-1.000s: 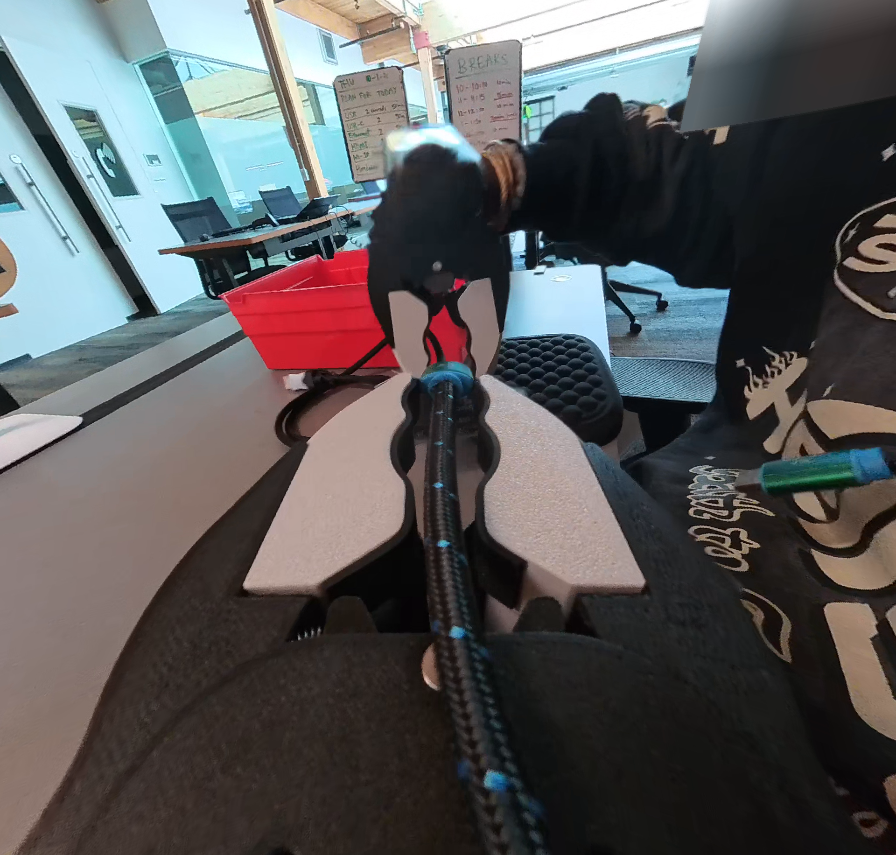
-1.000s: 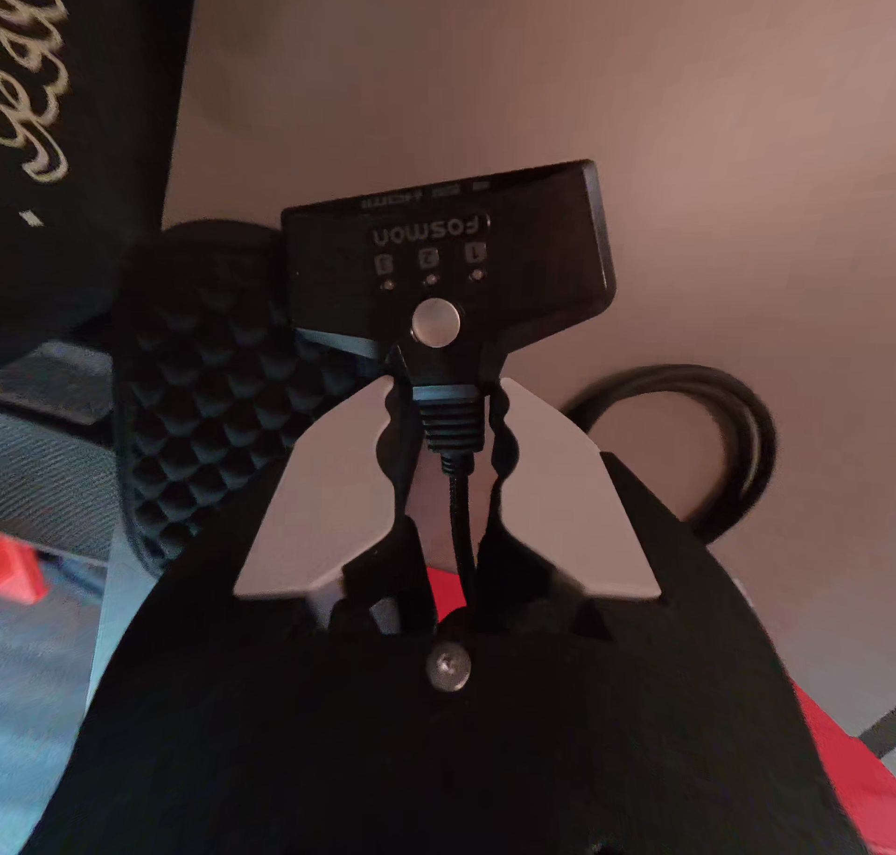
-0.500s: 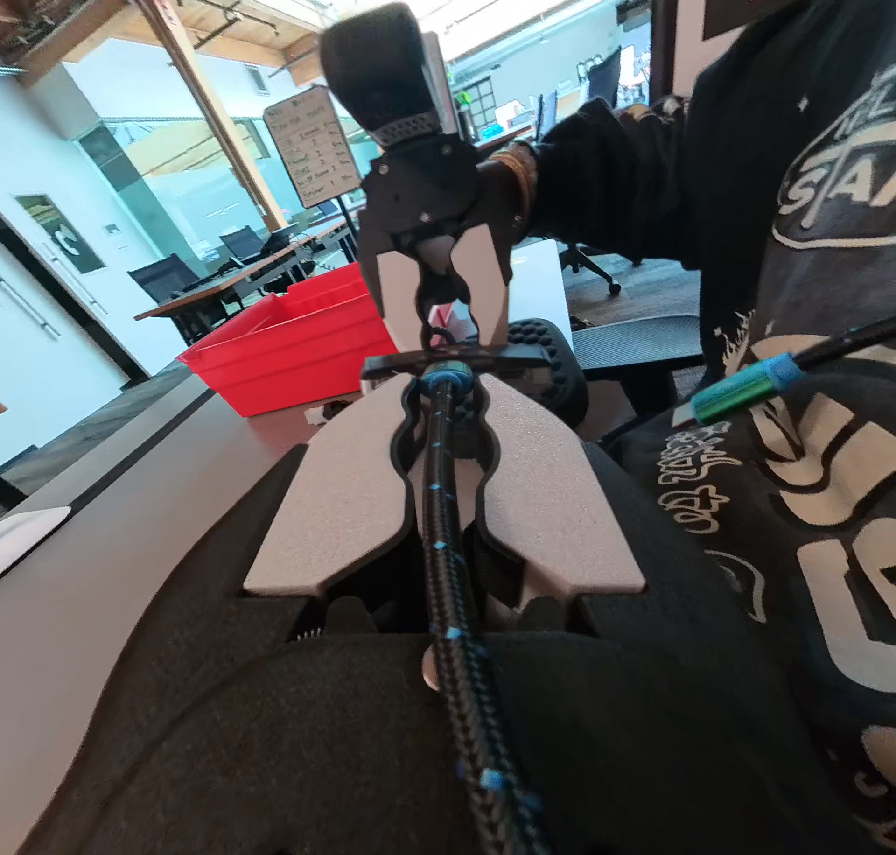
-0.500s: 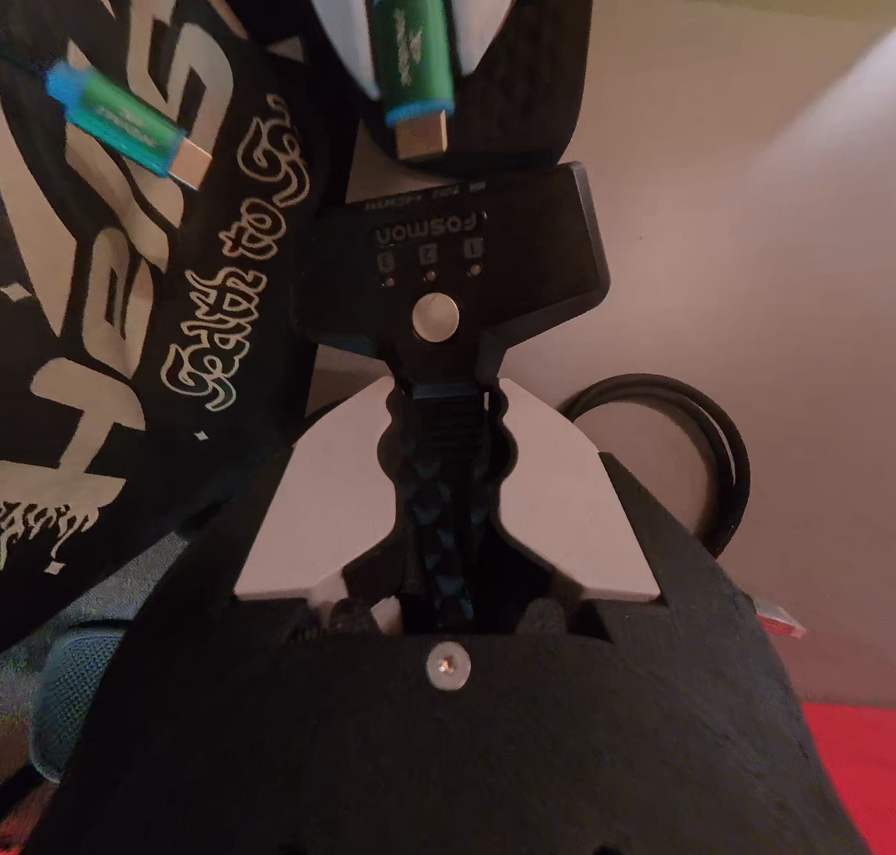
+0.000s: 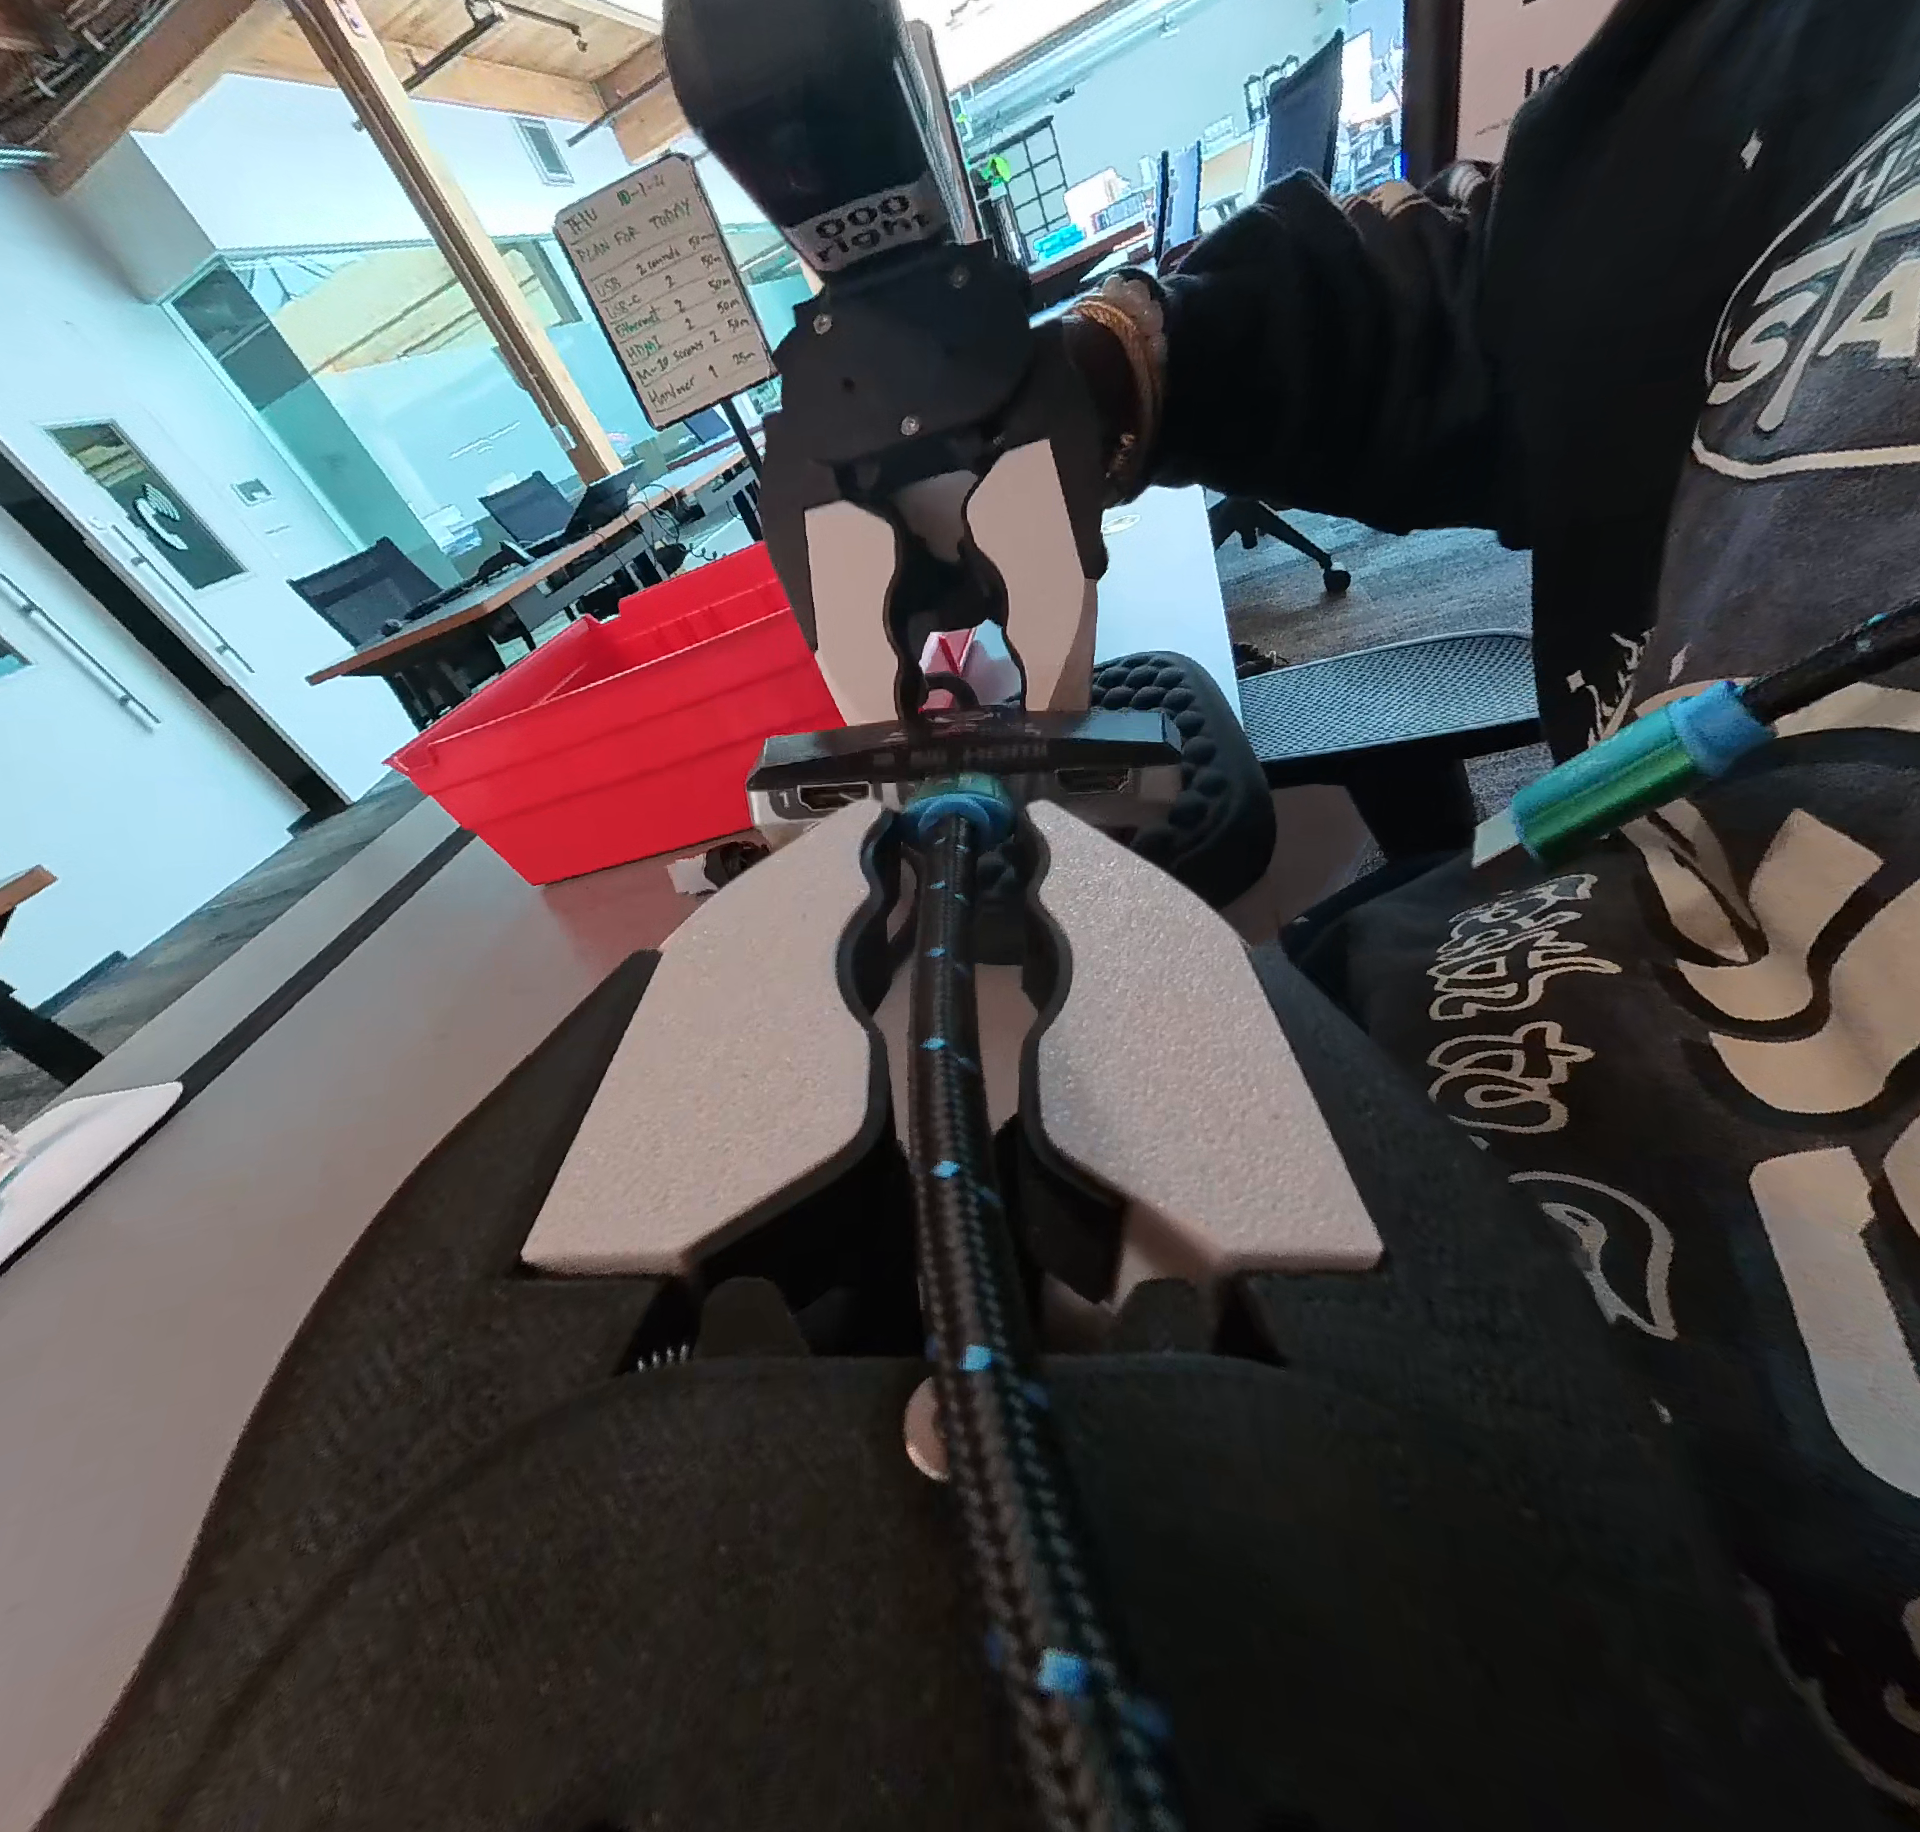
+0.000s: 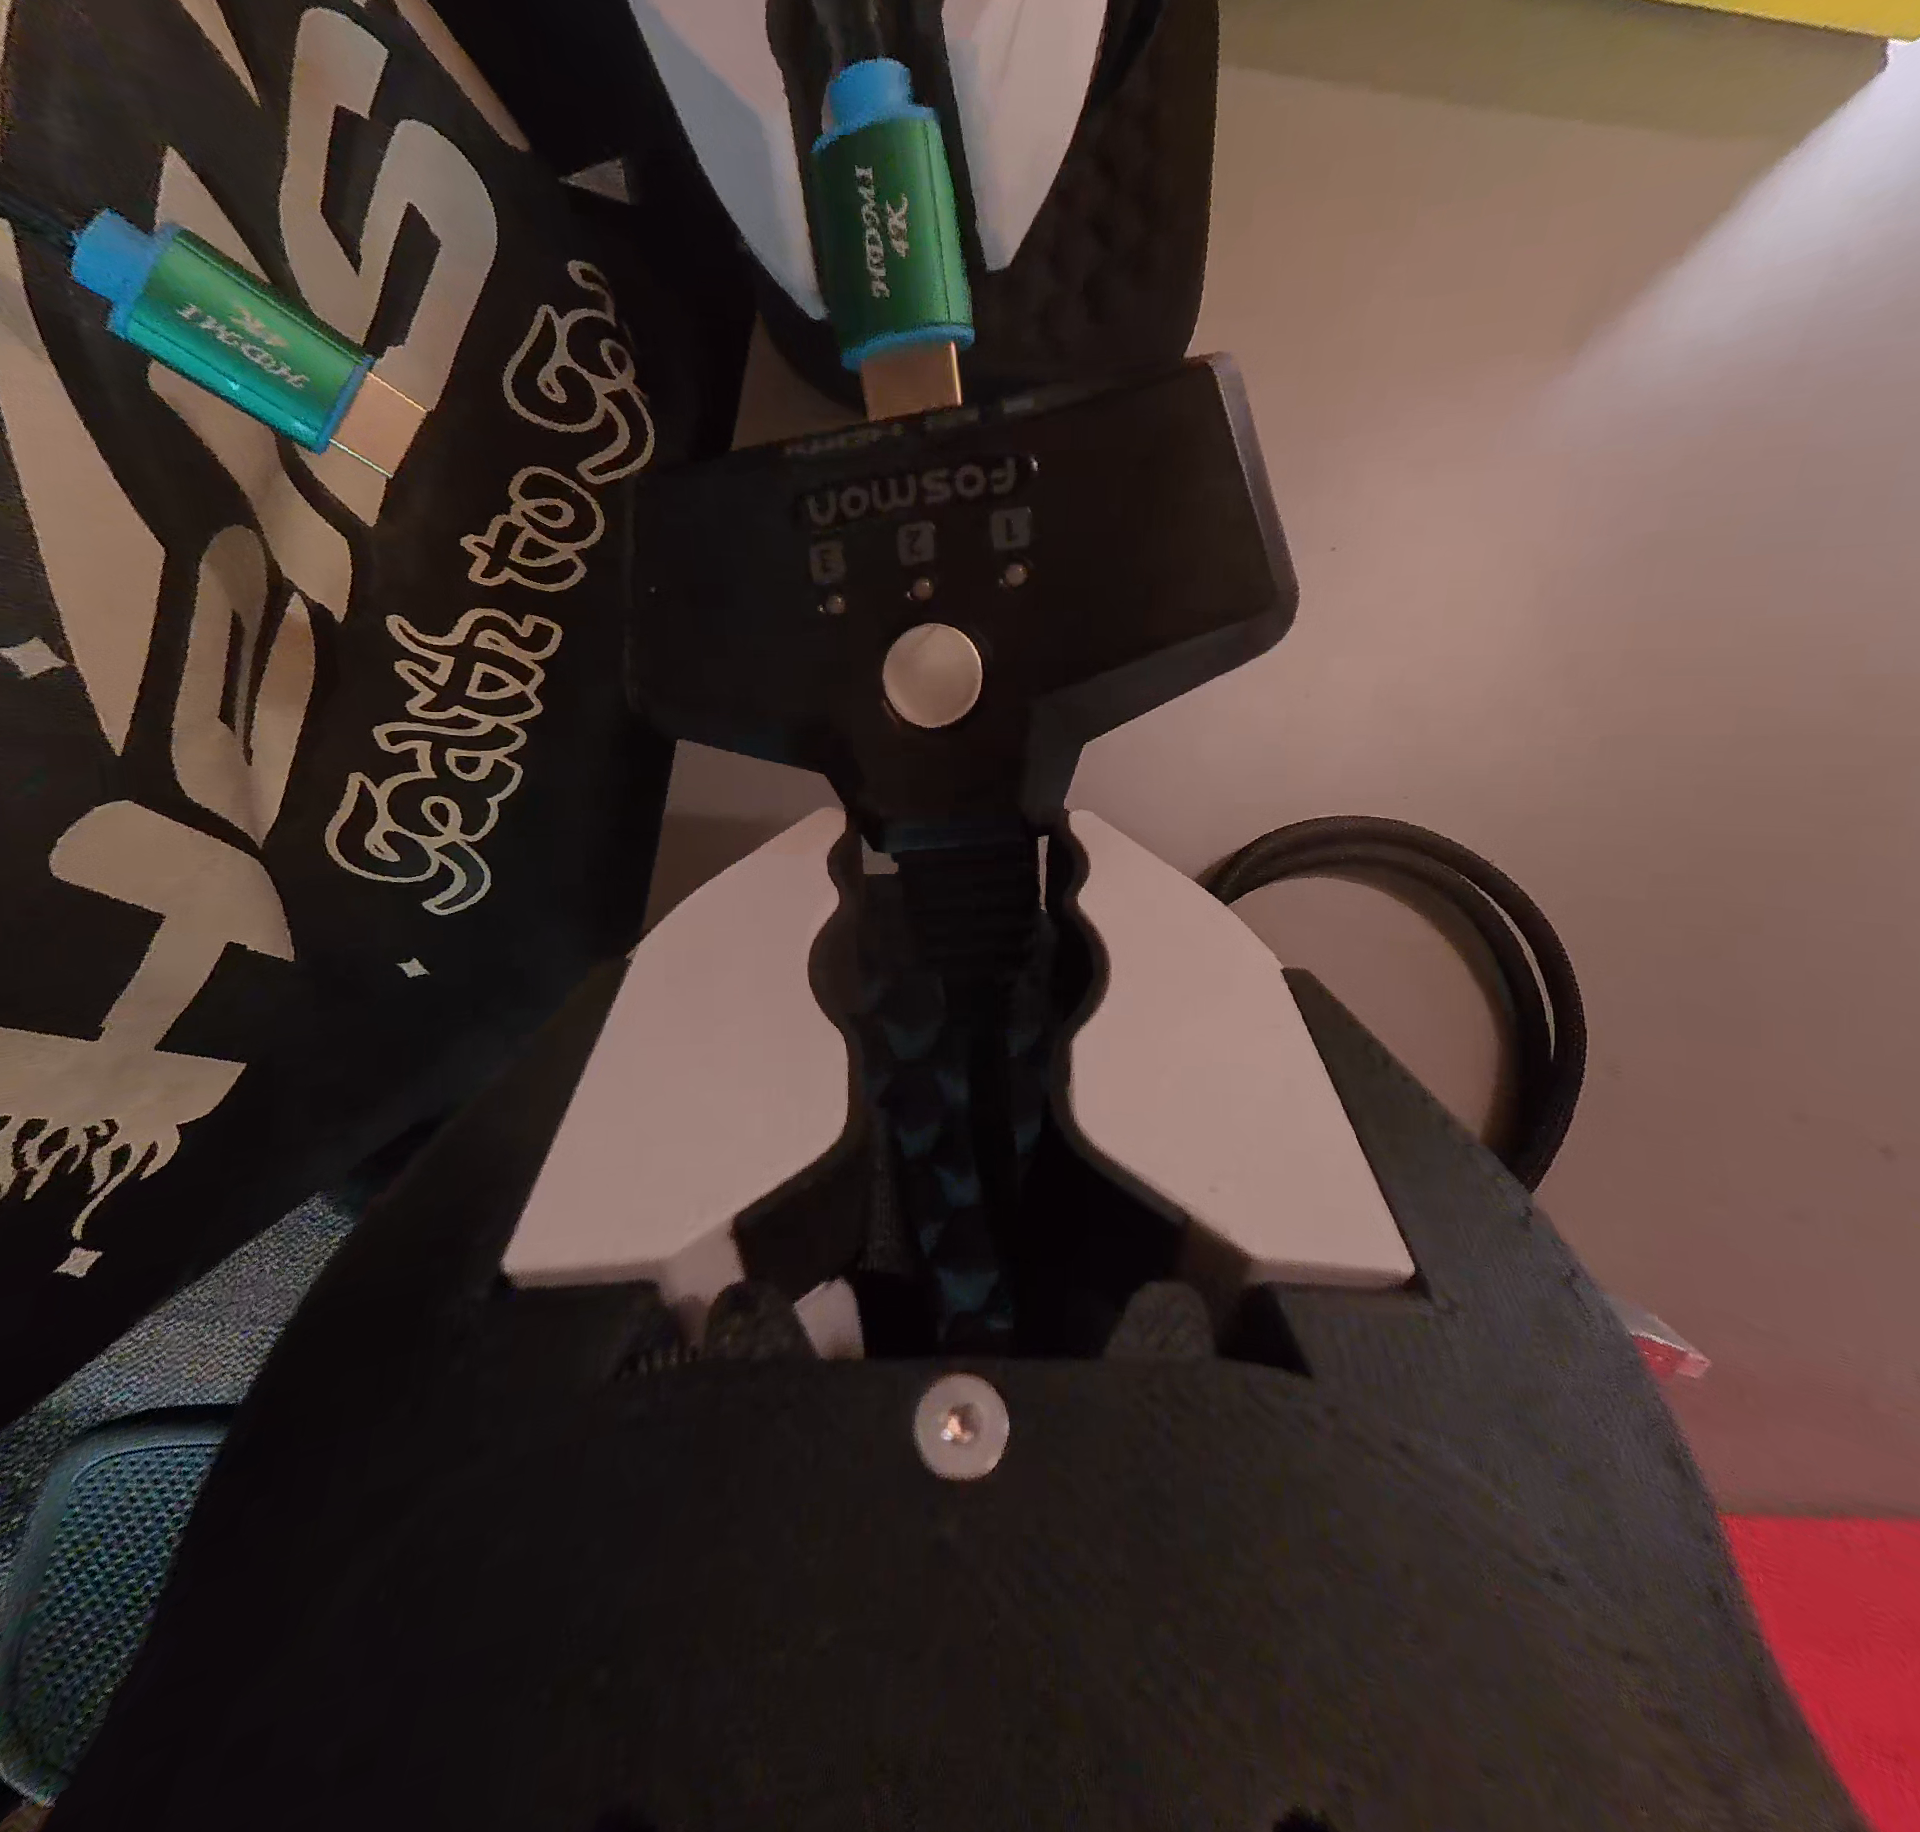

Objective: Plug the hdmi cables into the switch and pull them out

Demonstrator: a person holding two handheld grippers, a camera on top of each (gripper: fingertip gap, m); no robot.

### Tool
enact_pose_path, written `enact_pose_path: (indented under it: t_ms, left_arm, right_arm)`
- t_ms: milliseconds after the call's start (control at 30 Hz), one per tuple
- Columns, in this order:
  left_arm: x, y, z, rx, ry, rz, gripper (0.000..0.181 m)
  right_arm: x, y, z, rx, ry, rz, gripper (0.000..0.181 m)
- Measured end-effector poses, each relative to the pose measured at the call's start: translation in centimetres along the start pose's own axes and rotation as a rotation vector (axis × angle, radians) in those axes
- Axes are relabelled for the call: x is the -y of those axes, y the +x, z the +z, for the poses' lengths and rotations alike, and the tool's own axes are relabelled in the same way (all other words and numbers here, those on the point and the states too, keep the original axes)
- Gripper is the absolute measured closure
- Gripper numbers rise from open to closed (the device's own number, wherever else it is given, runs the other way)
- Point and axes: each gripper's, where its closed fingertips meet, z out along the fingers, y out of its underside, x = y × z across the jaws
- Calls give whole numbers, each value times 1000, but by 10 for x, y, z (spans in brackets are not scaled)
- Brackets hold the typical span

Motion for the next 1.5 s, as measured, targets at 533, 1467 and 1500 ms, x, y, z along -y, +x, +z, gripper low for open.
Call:
enact_pose_path:
  t_ms: [533,1467,1500]
  left_arm:
    - [1,7,4,-48,-14,-7,161]
    - [-29,-122,-257,852,-879,67,135]
    - [-35,-128,-270,880,-922,42,135]
  right_arm:
    - [4,-3,4,-33,34,-35,147]
    - [-58,46,12,-367,-82,297,145]
    - [-60,48,13,-376,-89,309,143]
